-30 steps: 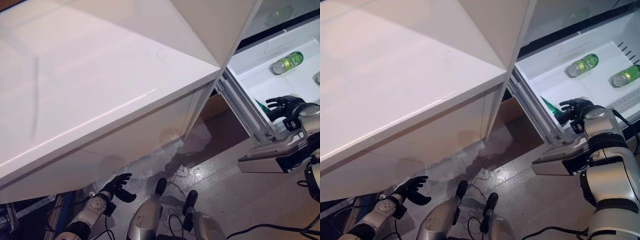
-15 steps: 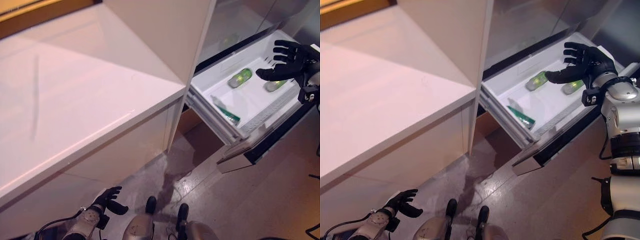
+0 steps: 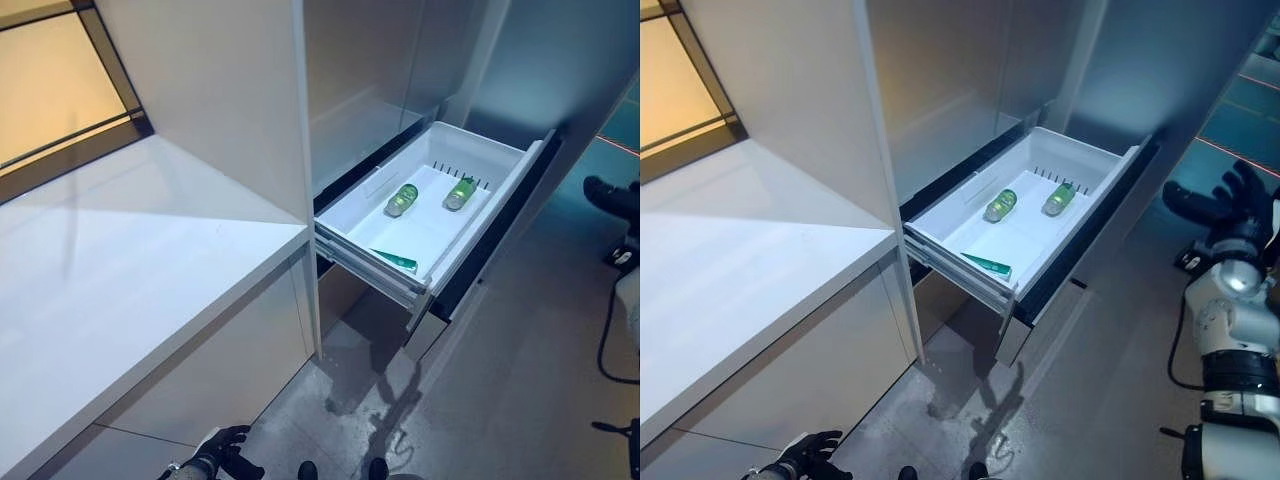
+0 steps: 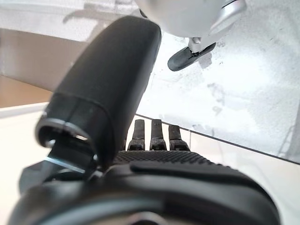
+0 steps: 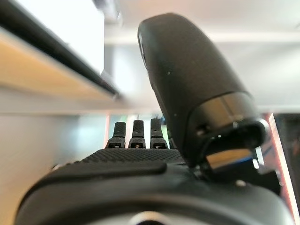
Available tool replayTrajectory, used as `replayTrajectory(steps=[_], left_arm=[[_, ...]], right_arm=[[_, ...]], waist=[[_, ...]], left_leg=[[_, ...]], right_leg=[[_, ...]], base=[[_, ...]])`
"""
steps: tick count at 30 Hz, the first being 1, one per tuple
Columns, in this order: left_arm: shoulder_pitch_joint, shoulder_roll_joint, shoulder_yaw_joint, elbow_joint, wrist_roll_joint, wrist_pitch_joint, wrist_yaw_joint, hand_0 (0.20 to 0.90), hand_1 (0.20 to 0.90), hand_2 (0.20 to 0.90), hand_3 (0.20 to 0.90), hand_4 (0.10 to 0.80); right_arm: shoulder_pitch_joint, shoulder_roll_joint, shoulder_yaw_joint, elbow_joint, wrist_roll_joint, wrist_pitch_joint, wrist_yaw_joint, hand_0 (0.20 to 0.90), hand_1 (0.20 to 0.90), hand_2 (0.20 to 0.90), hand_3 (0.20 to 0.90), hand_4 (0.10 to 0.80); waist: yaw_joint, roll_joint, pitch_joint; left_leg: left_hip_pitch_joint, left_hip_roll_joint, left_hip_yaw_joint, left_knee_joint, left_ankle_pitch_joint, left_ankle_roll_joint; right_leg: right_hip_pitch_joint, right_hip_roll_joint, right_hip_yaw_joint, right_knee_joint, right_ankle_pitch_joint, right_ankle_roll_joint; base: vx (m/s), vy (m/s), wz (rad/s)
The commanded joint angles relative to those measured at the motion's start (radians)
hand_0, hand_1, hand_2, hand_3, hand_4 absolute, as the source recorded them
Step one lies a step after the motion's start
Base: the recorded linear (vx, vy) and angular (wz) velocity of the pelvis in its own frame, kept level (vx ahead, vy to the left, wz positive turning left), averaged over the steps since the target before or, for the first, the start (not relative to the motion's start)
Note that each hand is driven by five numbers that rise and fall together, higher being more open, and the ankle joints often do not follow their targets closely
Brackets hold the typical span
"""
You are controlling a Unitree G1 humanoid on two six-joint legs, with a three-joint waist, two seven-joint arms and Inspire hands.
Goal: Put drinks into fridge and close the fridge
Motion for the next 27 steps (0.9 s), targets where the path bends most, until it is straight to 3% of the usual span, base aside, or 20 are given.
replayTrajectory(steps=[1, 11, 17, 27], left_arm=[[-0.025, 0.034, -0.042, 0.016, 0.026, -0.009, 0.007, 0.9, 0.9, 0.9, 0.9, 0.8], [-0.077, 0.056, -0.068, -0.048, 0.002, 0.027, 0.015, 0.9, 0.9, 0.9, 0.9, 0.8], [-0.109, 0.073, -0.099, -0.103, -0.052, 0.009, 0.057, 0.9, 0.9, 0.9, 0.9, 0.8], [-0.122, 0.062, -0.087, -0.099, -0.105, -0.009, 0.1, 0.9, 0.9, 0.9, 0.9, 0.8]], right_arm=[[-0.051, -0.013, -0.031, -0.061, -0.014, -0.159, -0.057, 0.9, 0.9, 0.9, 0.9, 0.8], [-0.072, 0.012, 0.006, 0.02, 0.01, -0.186, -0.043, 0.9, 0.9, 0.9, 0.9, 0.8], [-0.219, -0.013, 0.074, 0.073, 0.046, -0.227, 0.025, 0.9, 0.9, 0.9, 0.9, 0.8], [-0.357, 0.01, 0.163, 0.1, 0.034, -0.237, 0.11, 0.9, 0.9, 0.9, 0.9, 0.8]], waist=[[0.052, -0.033, -0.067], [0.094, -0.029, 0.066], [0.124, -0.006, 0.187], [0.152, 0.022, 0.248]], left_leg=[[-0.028, -0.006, 0.016, 0.146, -0.173, -0.023], [-0.182, -0.02, -0.038, 0.369, -0.241, 0.019], [-0.374, -0.042, -0.062, 0.538, -0.253, 0.043], [-0.546, -0.067, -0.057, 0.716, -0.285, 0.06]], right_leg=[[-0.033, 0.022, -0.037, 0.137, -0.13, 0.005], [-0.164, -0.02, -0.072, 0.362, -0.193, -0.036], [-0.349, -0.045, -0.081, 0.567, -0.222, -0.068], [-0.531, -0.077, -0.094, 0.79, -0.279, -0.105]], base=[[0.066, -0.008, 0.0], [-0.031, -0.019, 0.1], [-0.18, 0.047, 0.18], [-0.056, 0.064, 0.07]])
